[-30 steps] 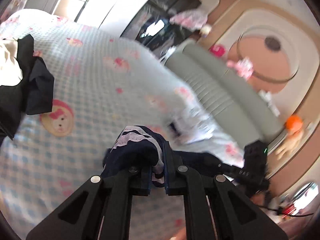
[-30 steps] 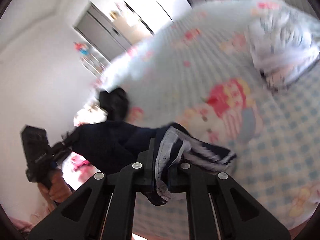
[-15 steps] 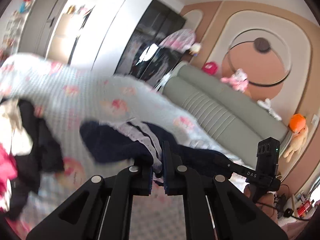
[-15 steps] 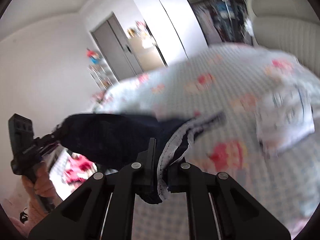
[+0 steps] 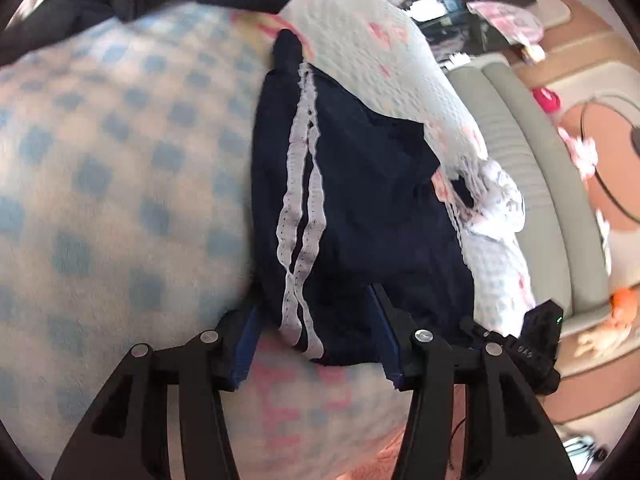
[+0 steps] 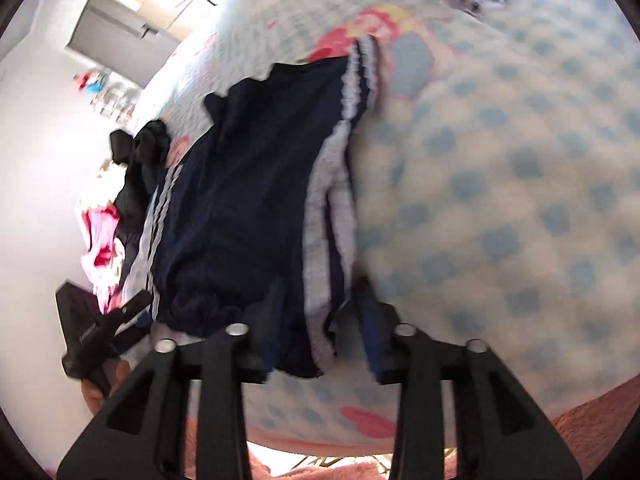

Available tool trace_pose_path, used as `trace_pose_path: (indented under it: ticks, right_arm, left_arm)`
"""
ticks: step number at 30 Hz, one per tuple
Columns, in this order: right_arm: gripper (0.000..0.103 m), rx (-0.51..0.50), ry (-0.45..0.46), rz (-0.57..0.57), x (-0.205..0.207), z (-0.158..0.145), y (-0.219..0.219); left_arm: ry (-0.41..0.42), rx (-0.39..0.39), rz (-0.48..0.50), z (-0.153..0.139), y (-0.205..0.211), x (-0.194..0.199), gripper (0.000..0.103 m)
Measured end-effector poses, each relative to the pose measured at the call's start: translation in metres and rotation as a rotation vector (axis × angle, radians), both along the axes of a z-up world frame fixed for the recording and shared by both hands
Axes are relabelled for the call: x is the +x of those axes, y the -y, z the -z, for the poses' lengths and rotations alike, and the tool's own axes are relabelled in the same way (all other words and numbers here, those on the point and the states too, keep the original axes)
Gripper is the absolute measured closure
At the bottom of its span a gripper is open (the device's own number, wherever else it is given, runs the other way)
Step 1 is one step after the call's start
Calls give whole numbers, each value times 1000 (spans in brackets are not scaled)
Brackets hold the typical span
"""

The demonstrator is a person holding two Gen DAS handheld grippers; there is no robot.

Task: Fold clothes
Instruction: 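Lay the navy garment flat on the bed with both grippers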

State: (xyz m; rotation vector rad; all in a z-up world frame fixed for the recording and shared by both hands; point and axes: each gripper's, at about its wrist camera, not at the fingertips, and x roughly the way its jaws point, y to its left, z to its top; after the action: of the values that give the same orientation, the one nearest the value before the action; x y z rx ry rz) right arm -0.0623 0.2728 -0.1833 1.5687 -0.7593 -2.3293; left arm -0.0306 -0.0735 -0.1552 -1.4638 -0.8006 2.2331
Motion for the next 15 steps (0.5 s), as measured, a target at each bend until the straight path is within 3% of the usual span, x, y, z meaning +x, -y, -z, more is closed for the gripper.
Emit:
trace_pose_path:
  ticks: [5,7,8,9,10,12,15]
  right_arm:
    - [56,4,27,-54,3,-4,14]
    - [56,31,30,-67,6,1,22]
    - [64,56,17,-75,9,-2,25]
    - [82,66,-15,-93,12,-9,28]
    - [89,75,-48,-112,14,-17,31]
    - [90,-7,-90,-108,14,-32,27]
    - [86,-65,-148,-65,2,-54,15]
  left_arm:
    - [-31,-58,68,-3,-15,2,55]
    - [-46,-76,78,-5,-21,4,74]
    - [-56,-91,75,-8,-24,5,86]
    - [-66,-106,71,-12,-26,6,89]
    - [-73,-92,59,-17,-25,6,90]
    - [-87,-83,28,-27,-21,7,93]
    - [-118,-160,-14,-43,-13,8,89]
